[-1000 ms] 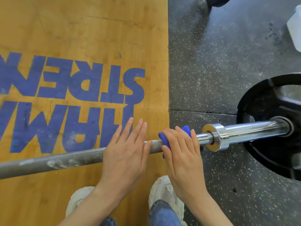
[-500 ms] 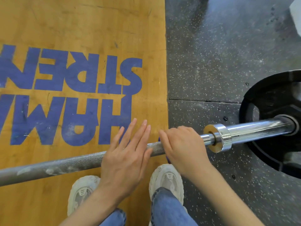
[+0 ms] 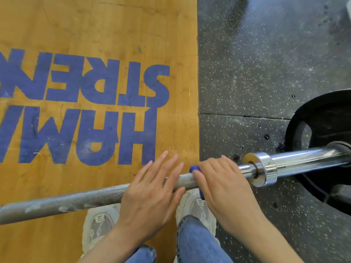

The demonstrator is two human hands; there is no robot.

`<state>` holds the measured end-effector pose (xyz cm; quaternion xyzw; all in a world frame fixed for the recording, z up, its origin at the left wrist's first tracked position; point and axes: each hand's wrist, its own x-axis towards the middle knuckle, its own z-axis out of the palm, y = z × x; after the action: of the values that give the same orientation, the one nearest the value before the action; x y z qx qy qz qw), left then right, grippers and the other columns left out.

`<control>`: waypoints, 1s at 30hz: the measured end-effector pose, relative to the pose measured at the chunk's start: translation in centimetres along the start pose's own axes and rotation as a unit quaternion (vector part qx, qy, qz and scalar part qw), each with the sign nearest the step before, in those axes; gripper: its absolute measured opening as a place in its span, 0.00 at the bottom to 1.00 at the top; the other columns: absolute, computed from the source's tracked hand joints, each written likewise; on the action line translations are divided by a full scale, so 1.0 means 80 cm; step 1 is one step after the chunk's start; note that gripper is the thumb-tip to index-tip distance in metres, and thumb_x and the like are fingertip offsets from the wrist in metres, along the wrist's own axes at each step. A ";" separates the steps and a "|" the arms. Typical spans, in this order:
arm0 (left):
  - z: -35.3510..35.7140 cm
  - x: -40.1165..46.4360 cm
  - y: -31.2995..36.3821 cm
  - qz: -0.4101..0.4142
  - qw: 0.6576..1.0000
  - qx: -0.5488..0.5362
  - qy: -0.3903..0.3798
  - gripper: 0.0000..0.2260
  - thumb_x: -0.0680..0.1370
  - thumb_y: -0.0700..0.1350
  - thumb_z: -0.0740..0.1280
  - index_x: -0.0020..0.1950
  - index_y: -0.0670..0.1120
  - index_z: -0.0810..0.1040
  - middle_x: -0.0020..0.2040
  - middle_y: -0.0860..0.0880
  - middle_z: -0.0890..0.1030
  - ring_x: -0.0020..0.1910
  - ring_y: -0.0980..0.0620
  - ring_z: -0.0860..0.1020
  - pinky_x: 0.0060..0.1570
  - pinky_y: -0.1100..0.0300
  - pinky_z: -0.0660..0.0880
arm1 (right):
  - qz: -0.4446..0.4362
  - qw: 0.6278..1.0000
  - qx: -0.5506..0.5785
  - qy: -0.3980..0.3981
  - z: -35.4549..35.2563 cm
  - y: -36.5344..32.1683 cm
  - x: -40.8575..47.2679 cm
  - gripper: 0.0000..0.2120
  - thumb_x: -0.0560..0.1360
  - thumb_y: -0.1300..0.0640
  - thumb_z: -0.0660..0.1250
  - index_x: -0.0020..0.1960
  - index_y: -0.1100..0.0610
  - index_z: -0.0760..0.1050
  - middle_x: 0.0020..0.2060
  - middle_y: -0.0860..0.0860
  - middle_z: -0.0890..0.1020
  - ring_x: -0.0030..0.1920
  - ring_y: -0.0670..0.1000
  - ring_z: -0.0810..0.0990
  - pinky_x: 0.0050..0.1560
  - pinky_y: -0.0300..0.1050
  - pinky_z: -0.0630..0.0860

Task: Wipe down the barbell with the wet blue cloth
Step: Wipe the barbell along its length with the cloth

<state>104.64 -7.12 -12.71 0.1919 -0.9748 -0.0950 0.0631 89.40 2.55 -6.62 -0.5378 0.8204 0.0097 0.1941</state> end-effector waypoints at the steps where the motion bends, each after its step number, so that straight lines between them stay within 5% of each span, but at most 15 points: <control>1: 0.000 -0.001 0.000 0.003 1.000 0.000 0.003 0.22 0.85 0.54 0.55 0.71 0.44 0.77 0.74 0.46 0.74 0.76 0.46 0.69 0.70 0.50 0.66 | 0.008 0.999 0.020 0.037 0.003 -0.001 -0.012 0.18 0.86 0.52 0.47 0.48 0.51 0.74 0.41 0.46 0.75 0.42 0.52 0.73 0.56 0.49 0.71; 6: -0.001 -0.003 0.000 0.019 1.000 0.008 0.016 0.21 0.84 0.53 0.57 0.70 0.44 0.79 0.72 0.46 0.76 0.74 0.46 0.71 0.69 0.49 0.68 | -0.011 0.978 -0.061 -0.198 -0.030 0.014 0.065 0.07 0.84 0.56 0.54 0.48 0.56 0.63 0.39 0.50 0.68 0.45 0.59 0.71 0.42 0.50 0.66; 8: 0.000 -0.003 -0.001 0.023 1.000 0.011 0.018 0.21 0.84 0.54 0.57 0.69 0.44 0.79 0.71 0.46 0.77 0.74 0.46 0.71 0.69 0.49 0.68 | -0.026 0.976 -0.071 -0.206 -0.026 0.011 0.049 0.02 0.83 0.59 0.55 0.51 0.55 0.64 0.41 0.50 0.69 0.46 0.58 0.71 0.44 0.50 0.66; 12: 0.002 -0.001 -0.003 0.020 0.999 0.011 0.024 0.21 0.84 0.55 0.57 0.68 0.45 0.80 0.70 0.46 0.78 0.74 0.46 0.71 0.69 0.50 0.68 | -0.016 0.999 -0.041 -0.032 -0.011 0.003 0.006 0.11 0.81 0.58 0.52 0.45 0.52 0.70 0.36 0.48 0.72 0.36 0.53 0.70 0.40 0.48 0.67; 15: 0.003 0.003 -0.006 0.023 0.999 0.018 0.026 0.21 0.85 0.55 0.57 0.66 0.45 0.81 0.69 0.46 0.79 0.74 0.45 0.72 0.68 0.50 0.72 | -0.007 0.985 -0.107 -0.138 -0.018 0.010 0.053 0.05 0.81 0.59 0.58 0.50 0.55 0.61 0.36 0.49 0.67 0.39 0.57 0.70 0.35 0.47 0.64; 17: 0.003 0.006 -0.008 0.023 0.999 0.020 0.032 0.21 0.85 0.56 0.57 0.66 0.45 0.81 0.69 0.46 0.79 0.73 0.45 0.72 0.67 0.50 0.72 | -0.028 0.986 -0.139 -0.088 -0.010 0.005 0.050 0.10 0.77 0.59 0.66 0.48 0.56 0.64 0.34 0.49 0.67 0.36 0.57 0.70 0.32 0.47 0.65; 19: 0.003 0.011 -0.010 0.018 0.999 0.019 0.036 0.21 0.85 0.55 0.56 0.66 0.45 0.81 0.69 0.47 0.78 0.73 0.46 0.72 0.66 0.51 0.73 | 0.015 0.998 -0.029 0.056 0.014 0.006 0.018 0.04 0.80 0.56 0.65 0.47 0.54 0.75 0.38 0.49 0.77 0.40 0.56 0.75 0.43 0.53 0.75; 20: 0.003 0.013 -0.011 0.014 0.999 0.016 0.037 0.21 0.85 0.55 0.55 0.66 0.46 0.81 0.69 0.47 0.79 0.73 0.46 0.72 0.65 0.51 0.74 | 0.033 0.990 0.029 0.137 0.025 0.007 0.002 0.13 0.84 0.54 0.57 0.51 0.54 0.79 0.47 0.48 0.81 0.49 0.55 0.78 0.58 0.55 0.74; 22: 0.002 0.019 -0.013 0.003 0.999 0.005 0.036 0.21 0.86 0.54 0.54 0.67 0.46 0.81 0.69 0.48 0.79 0.74 0.47 0.72 0.63 0.52 0.75 | 0.046 0.975 0.083 0.201 0.046 0.012 -0.005 0.23 0.87 0.52 0.47 0.63 0.55 0.80 0.63 0.49 0.81 0.66 0.53 0.76 0.75 0.54 0.62; 26: 0.001 0.032 -0.020 -0.014 1.000 -0.005 0.025 0.20 0.86 0.52 0.54 0.67 0.47 0.80 0.69 0.48 0.79 0.74 0.47 0.71 0.60 0.54 0.75 | 0.059 0.966 0.064 0.245 0.050 0.005 0.034 0.21 0.86 0.51 0.52 0.64 0.56 0.80 0.66 0.51 0.80 0.70 0.55 0.74 0.77 0.55 0.59; 30: -0.002 0.047 -0.028 -0.030 0.999 -0.023 0.020 0.19 0.86 0.51 0.54 0.66 0.47 0.81 0.67 0.49 0.80 0.73 0.48 0.72 0.54 0.54 0.78 | -0.022 0.961 0.021 0.273 0.059 0.035 0.024 0.22 0.87 0.50 0.50 0.68 0.58 0.78 0.66 0.52 0.79 0.70 0.54 0.73 0.78 0.53 0.56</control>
<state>102.02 -10.64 -12.73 0.2210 -0.9648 -0.1150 0.0843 87.70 3.14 -12.15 -0.5335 0.8303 -0.1592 -0.0261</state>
